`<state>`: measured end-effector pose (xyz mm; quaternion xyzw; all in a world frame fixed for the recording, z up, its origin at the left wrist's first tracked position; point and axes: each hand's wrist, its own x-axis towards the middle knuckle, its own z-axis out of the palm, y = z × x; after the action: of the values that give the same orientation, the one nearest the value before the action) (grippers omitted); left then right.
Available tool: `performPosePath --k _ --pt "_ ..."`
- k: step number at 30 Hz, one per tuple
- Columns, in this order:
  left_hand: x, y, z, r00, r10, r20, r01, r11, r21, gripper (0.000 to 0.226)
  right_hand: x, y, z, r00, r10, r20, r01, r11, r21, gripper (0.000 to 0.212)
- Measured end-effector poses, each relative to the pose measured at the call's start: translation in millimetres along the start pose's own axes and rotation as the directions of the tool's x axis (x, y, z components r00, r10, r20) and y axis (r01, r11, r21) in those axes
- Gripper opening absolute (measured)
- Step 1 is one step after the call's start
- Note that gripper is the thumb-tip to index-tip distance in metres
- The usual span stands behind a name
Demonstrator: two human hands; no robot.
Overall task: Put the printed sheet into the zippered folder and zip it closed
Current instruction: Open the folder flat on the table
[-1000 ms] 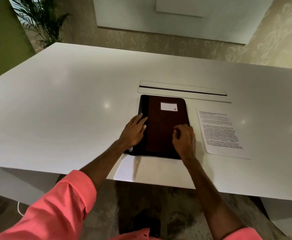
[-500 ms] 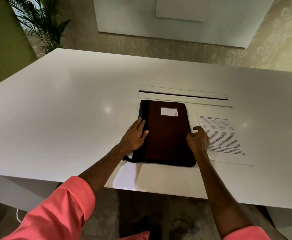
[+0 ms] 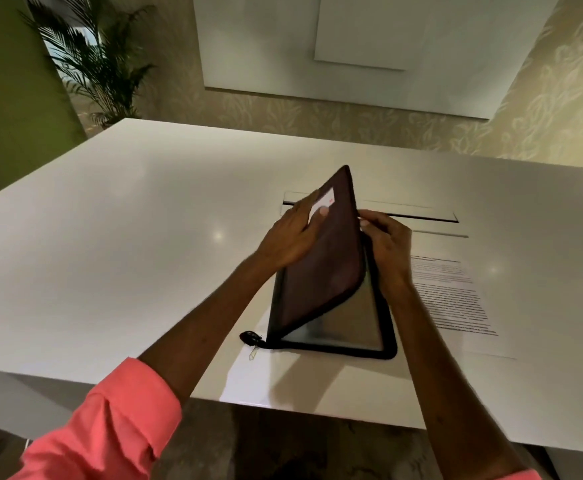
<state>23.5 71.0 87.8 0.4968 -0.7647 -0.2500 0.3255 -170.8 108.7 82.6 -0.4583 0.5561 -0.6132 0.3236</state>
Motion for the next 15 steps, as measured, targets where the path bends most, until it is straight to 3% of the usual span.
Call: performPosePath --k 4,7,9,12,15 --pt "10.2 22.8 -33.1 0.995 -0.103 0.002 0.101 0.968 -0.23 0.068 -27.7 -15.4 50.3 0.983 -0.152 0.099 0.132 0.973 0.187 0.043" --pt "11.4 14.0 -63.8 0.985 -0.17 0.016 0.17 0.965 -0.198 0.071 -49.1 -10.3 84.5 0.946 -0.247 0.211 0.16 0.92 0.357 0.043" --pt "11.0 2.3 -86.6 0.981 -0.196 0.01 0.196 0.975 -0.108 0.073 -56.4 0.2 105.0 0.93 -0.267 0.254 0.158 0.912 0.379 0.044" --pt "6.7 -21.0 -116.0 0.98 -0.199 0.013 0.198 0.976 0.089 0.071 -58.4 18.1 131.4 0.94 -0.186 0.285 0.121 0.965 0.233 0.059" --pt "-4.9 -48.6 -132.4 0.973 -0.229 0.027 0.211 0.934 0.288 0.07 -57.9 41.4 149.6 0.936 -0.135 0.325 0.16 0.986 -0.052 0.044"
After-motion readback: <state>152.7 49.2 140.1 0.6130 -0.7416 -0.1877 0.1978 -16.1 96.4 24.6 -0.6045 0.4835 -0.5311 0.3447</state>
